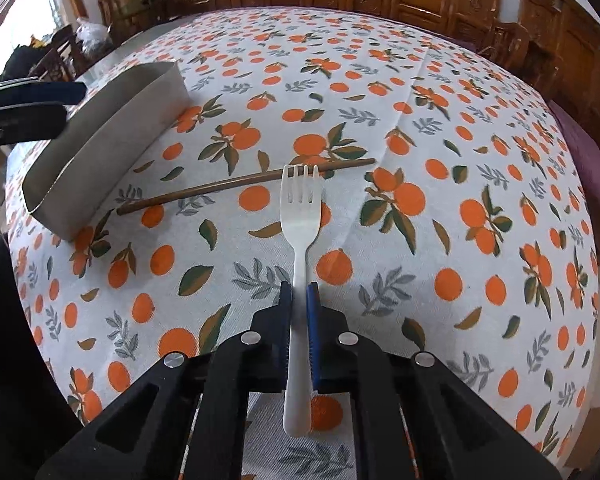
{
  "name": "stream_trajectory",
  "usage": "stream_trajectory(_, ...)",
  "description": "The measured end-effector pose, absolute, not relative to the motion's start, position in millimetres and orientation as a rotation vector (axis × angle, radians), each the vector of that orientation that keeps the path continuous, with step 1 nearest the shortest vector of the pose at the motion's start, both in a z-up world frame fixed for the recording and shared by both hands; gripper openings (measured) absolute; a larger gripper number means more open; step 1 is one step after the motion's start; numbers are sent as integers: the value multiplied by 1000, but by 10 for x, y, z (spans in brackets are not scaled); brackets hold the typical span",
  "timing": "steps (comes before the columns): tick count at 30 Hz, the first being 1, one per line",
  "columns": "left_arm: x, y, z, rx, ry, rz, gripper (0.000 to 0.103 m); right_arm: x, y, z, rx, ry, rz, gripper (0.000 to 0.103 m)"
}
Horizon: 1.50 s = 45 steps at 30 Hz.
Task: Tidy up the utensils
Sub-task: 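Grasp the wooden chopstick with the left gripper while the right gripper holds the white fork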
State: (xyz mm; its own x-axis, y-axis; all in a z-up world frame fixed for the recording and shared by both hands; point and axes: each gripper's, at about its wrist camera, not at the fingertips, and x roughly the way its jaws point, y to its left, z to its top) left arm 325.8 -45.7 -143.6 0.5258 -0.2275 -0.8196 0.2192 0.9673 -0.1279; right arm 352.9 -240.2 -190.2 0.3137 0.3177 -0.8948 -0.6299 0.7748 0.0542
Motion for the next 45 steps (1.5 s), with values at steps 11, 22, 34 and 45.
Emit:
stream_trajectory(11, 3550, -774, -1835, 71, 1097, -342, 34, 3499, -2604, -1870, -213, 1074, 581, 9)
stream_trajectory(22, 3748, -972, -2090, 120, 1181, -351, 16, 3485, -2694, -1937, -183, 1084, 565, 9)
stream_trajectory(34, 3763, -976, -2197, 134, 1206, -343, 5, 3437, -2665, -1906, -178, 1078, 559, 9)
stream_trajectory(45, 3524, -801, -1918, 90, 1146, -330, 4, 3339, -2599, -1725, -168, 1049, 552, 9)
